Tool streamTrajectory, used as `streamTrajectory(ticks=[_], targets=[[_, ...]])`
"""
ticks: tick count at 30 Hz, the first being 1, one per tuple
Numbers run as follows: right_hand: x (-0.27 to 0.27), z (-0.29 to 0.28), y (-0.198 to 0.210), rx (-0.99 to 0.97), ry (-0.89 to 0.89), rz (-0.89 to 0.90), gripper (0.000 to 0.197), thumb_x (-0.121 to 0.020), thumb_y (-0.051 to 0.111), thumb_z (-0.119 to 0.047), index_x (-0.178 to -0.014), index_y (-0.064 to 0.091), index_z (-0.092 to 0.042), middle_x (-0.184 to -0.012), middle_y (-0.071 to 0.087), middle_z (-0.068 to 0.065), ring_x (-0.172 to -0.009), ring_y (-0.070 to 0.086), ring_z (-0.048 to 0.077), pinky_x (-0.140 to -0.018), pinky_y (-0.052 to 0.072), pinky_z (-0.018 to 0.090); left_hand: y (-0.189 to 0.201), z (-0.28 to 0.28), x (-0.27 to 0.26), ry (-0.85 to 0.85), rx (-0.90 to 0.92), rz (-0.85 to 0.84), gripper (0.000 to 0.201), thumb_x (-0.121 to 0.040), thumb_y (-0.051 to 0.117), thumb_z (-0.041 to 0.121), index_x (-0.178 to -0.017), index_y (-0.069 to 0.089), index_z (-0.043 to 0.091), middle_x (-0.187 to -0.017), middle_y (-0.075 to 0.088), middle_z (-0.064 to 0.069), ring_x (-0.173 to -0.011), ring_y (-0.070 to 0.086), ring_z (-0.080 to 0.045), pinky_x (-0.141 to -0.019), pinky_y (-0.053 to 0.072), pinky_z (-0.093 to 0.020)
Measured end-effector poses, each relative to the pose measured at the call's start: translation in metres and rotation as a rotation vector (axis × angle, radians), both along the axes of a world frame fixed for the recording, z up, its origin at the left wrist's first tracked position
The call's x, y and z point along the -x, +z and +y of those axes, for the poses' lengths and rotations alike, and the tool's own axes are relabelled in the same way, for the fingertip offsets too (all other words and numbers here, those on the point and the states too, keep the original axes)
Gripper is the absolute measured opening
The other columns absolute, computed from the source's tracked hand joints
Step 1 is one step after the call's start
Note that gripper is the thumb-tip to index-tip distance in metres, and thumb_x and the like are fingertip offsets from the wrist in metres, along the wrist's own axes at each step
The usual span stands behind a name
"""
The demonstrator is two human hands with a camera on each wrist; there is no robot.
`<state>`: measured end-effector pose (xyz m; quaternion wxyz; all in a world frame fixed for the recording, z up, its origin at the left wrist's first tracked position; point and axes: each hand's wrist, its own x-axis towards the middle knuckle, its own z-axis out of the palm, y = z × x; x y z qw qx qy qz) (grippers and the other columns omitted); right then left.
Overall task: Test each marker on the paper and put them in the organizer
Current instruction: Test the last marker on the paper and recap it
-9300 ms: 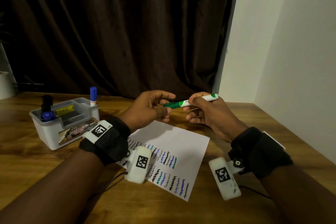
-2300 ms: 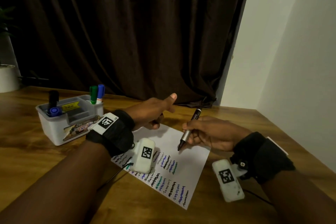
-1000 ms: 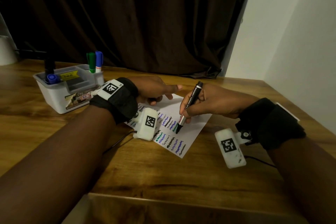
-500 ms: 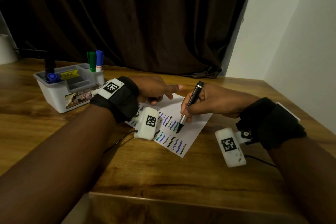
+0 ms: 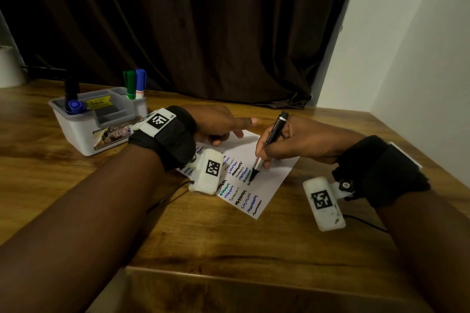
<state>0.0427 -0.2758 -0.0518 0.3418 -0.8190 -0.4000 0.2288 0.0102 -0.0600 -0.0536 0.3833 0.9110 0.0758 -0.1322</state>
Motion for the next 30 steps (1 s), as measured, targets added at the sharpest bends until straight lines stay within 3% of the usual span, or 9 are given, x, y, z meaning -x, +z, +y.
streamTrajectory(ticks=[10, 21, 30], targets=[[-0.0005, -0.0002, 0.0007, 0.015, -0.026, -0.006, 0.01, -0.094, 0.069, -0.013, -0.097, 0.079, -0.017, -0.098, 0.081, 0.013, -0.105, 0.074, 0.028, -0.11, 0.044, 0.063, 0.0, -0.0003, 0.0005, -0.013, -0.001, -0.015, 0.066, -0.093, 0.049, 0.065, -0.128, 0.065, 0.011, -0.06, 0.039, 0.0, -0.051, 0.034, -0.012, -0.052, 0.035, -0.024], [-0.0014, -0.0004, 0.0002, 0.015, -0.057, -0.009, 0.01, -0.094, 0.069, -0.013, -0.098, 0.078, -0.014, -0.097, 0.081, 0.012, -0.106, 0.074, 0.028, -0.111, 0.046, 0.06, -0.0006, -0.0001, -0.0003, -0.013, -0.015, -0.008, 0.068, -0.092, 0.048, 0.066, -0.129, 0.064, 0.012, -0.06, 0.04, -0.001, -0.054, 0.036, -0.013, -0.059, 0.036, -0.028], [-0.0058, -0.001, -0.001, 0.016, -0.068, 0.011, 0.009, -0.094, 0.07, -0.015, -0.099, 0.077, -0.013, -0.097, 0.081, 0.011, -0.104, 0.076, 0.025, -0.11, 0.049, 0.056, 0.0, -0.001, 0.0006, -0.003, -0.001, -0.009, 0.067, -0.092, 0.049, 0.065, -0.129, 0.064, 0.012, -0.061, 0.04, -0.001, -0.053, 0.036, -0.012, -0.057, 0.036, -0.026]])
